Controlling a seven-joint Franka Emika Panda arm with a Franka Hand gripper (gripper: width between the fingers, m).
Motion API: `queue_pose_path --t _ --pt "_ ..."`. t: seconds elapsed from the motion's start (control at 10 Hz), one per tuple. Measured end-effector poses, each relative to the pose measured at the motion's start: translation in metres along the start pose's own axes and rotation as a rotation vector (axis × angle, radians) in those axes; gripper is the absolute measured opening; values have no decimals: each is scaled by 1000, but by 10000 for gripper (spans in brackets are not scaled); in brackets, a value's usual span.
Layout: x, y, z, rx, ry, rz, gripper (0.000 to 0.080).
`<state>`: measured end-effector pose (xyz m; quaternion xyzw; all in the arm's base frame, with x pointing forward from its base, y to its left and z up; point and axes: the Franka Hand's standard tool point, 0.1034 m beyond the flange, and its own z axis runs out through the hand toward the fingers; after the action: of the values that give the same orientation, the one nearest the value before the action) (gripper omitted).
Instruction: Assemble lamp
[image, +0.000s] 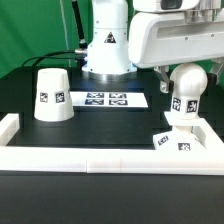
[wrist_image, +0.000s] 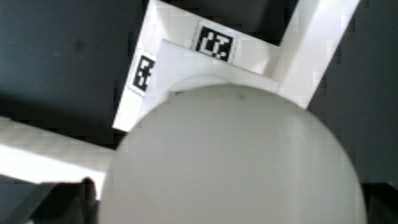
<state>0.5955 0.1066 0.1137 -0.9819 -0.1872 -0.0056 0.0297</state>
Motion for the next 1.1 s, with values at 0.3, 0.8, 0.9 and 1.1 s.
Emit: queue_pose_path --t 0.3,0.8,0.9,1.1 --pt "-1 3 0 -9 -4 -184 699" --pt "-1 3 0 -9 -4 -167 577" --pt "-1 3 0 -8 -4 -147 577" --pt "-1 3 1 -7 -3 -2 577"
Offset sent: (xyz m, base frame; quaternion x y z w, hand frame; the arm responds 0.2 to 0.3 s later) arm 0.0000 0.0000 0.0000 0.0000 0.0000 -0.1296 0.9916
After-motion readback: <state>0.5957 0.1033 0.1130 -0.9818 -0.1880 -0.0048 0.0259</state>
